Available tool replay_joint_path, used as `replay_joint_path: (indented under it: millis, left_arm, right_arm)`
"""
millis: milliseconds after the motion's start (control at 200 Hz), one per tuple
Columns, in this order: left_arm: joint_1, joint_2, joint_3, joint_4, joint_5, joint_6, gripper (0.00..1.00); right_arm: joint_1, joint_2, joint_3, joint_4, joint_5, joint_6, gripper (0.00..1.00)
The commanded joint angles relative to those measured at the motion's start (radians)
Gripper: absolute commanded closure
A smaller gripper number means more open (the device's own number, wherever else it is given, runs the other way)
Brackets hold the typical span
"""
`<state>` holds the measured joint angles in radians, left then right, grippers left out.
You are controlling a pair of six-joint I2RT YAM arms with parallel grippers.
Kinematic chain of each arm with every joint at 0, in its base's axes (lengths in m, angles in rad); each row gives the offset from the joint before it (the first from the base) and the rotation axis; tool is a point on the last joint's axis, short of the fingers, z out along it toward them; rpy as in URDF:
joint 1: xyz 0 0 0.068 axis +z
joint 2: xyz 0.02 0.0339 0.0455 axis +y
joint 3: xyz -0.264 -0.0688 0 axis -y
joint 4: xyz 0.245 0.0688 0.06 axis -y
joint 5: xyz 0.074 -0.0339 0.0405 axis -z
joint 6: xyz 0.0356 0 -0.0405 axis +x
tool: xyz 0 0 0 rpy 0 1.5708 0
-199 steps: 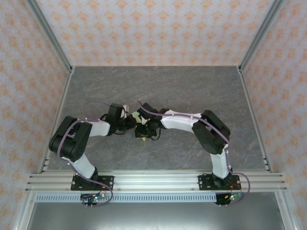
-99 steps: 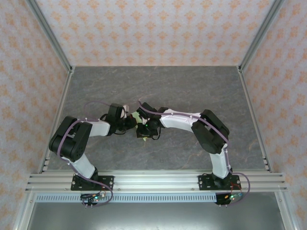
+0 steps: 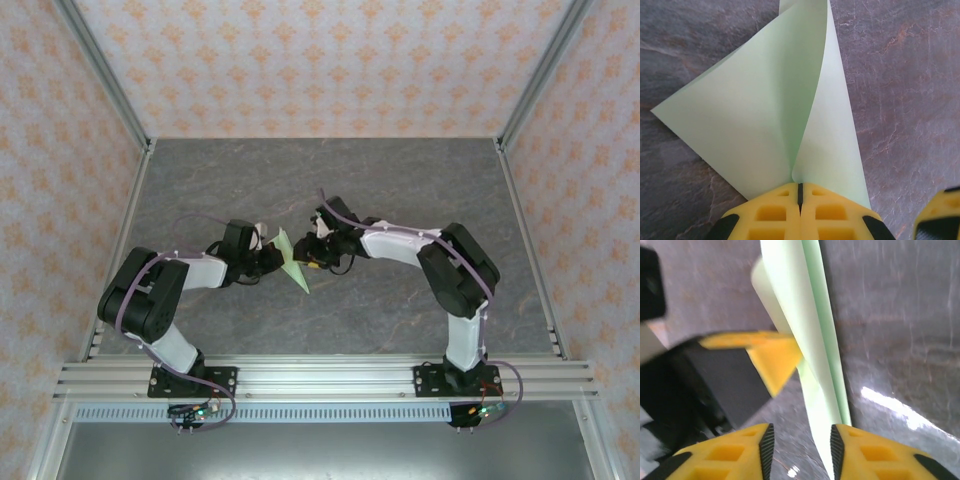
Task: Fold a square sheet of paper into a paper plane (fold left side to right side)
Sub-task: Fold the wing for the fifth time at the center of the table.
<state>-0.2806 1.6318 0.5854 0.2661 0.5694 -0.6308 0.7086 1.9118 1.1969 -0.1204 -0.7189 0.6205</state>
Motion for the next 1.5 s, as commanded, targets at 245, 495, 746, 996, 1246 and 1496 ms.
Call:
replay_joint_path:
  millis: [245,495,746,996,1246,1496]
  left_arm:
    - [0.004,-0.009,-0.028,-0.018,0.01,-0.013,1.0]
    - [0.004,-0.01,-0.038,-0.012,0.009,-0.015,1.0]
    - [0.004,-0.006,-0.036,-0.008,0.01,-0.016,1.0]
    - [0.004,-0.003,-0.038,-0.007,0.01,-0.015,1.0]
    - [0.004,-0.041,-0.037,-0.033,0.003,-0.012,1.0]
    - [0.004,-0.096,-0.045,-0.073,-0.004,-0.007,1.0]
  right_arm:
    - [-0.006,0.132,0.167,0.046,0.011,0.104,0.42]
    - [-0.004,0.213,0.286,-0.047,0.059,0.105,0.32]
    - [0.005,0.273,0.355,-0.091,0.059,0.096,0.32]
    - [0.017,0.311,0.393,-0.103,0.033,0.094,0.32]
    - [0.026,0.346,0.425,-0.195,0.055,0.068,0.32]
    - [0.032,0.375,0.468,-0.291,0.09,0.027,0.31]
